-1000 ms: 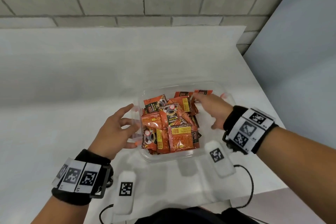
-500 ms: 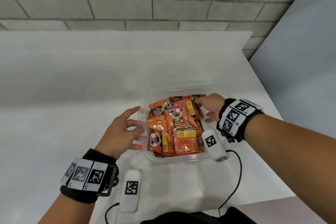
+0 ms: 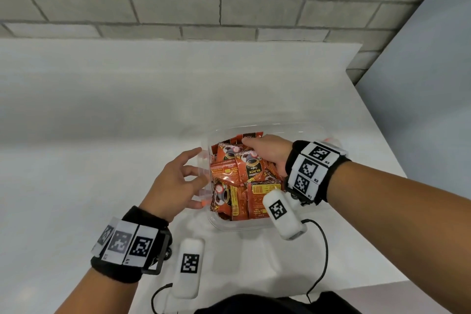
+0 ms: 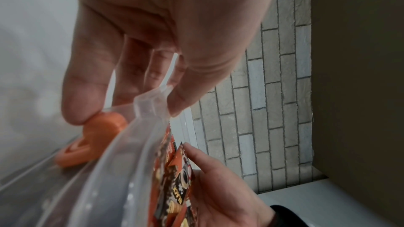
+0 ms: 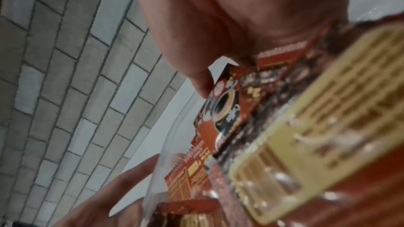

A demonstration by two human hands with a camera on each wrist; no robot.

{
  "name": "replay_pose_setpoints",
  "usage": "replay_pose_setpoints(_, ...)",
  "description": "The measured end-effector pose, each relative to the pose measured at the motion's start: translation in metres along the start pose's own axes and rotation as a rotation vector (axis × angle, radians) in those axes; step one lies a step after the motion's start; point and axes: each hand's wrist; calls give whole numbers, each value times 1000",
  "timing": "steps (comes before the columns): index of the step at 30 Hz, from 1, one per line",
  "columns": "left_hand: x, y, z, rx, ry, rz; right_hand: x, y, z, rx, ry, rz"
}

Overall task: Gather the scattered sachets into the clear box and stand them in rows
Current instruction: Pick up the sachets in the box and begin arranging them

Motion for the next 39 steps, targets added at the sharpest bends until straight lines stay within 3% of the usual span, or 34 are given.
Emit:
replay_pose_setpoints(5, 0, 1, 2, -23, -4, 12, -63, 5, 5, 80, 24, -62)
replay_pose_setpoints(8, 0, 3, 2, -22, -3, 17, -80, -11, 24, 59, -88, -28)
replay_pose_setpoints(11, 0, 4, 2, -30, -9, 17, -83, -32, 30, 85, -77, -93)
replay_pose_setpoints(15, 0, 3, 2, -15, -7, 11, -69, -50, 20, 90, 63, -178)
replay_pose_setpoints(23, -4, -2, -3, 6, -48, 7, -50, -48, -12, 119, 123, -73)
replay_pose_setpoints(29, -6, -1, -2, 25, -50, 5, -78, -48, 0, 78, 60, -81)
replay_pose_setpoints(34, -5, 0, -2, 35, -46, 1, -86, -47, 24, 57, -123, 9)
replay_pose_setpoints(39, -5, 0, -2, 30, -50, -4, -75, -47, 2, 54, -26, 5)
Point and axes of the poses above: each hand's wrist, its own x-axis towards the middle knuckle, its own z-axis out of the back of the hand, y = z × x, and after that the axes turned 12 degrees about -z, right-handed
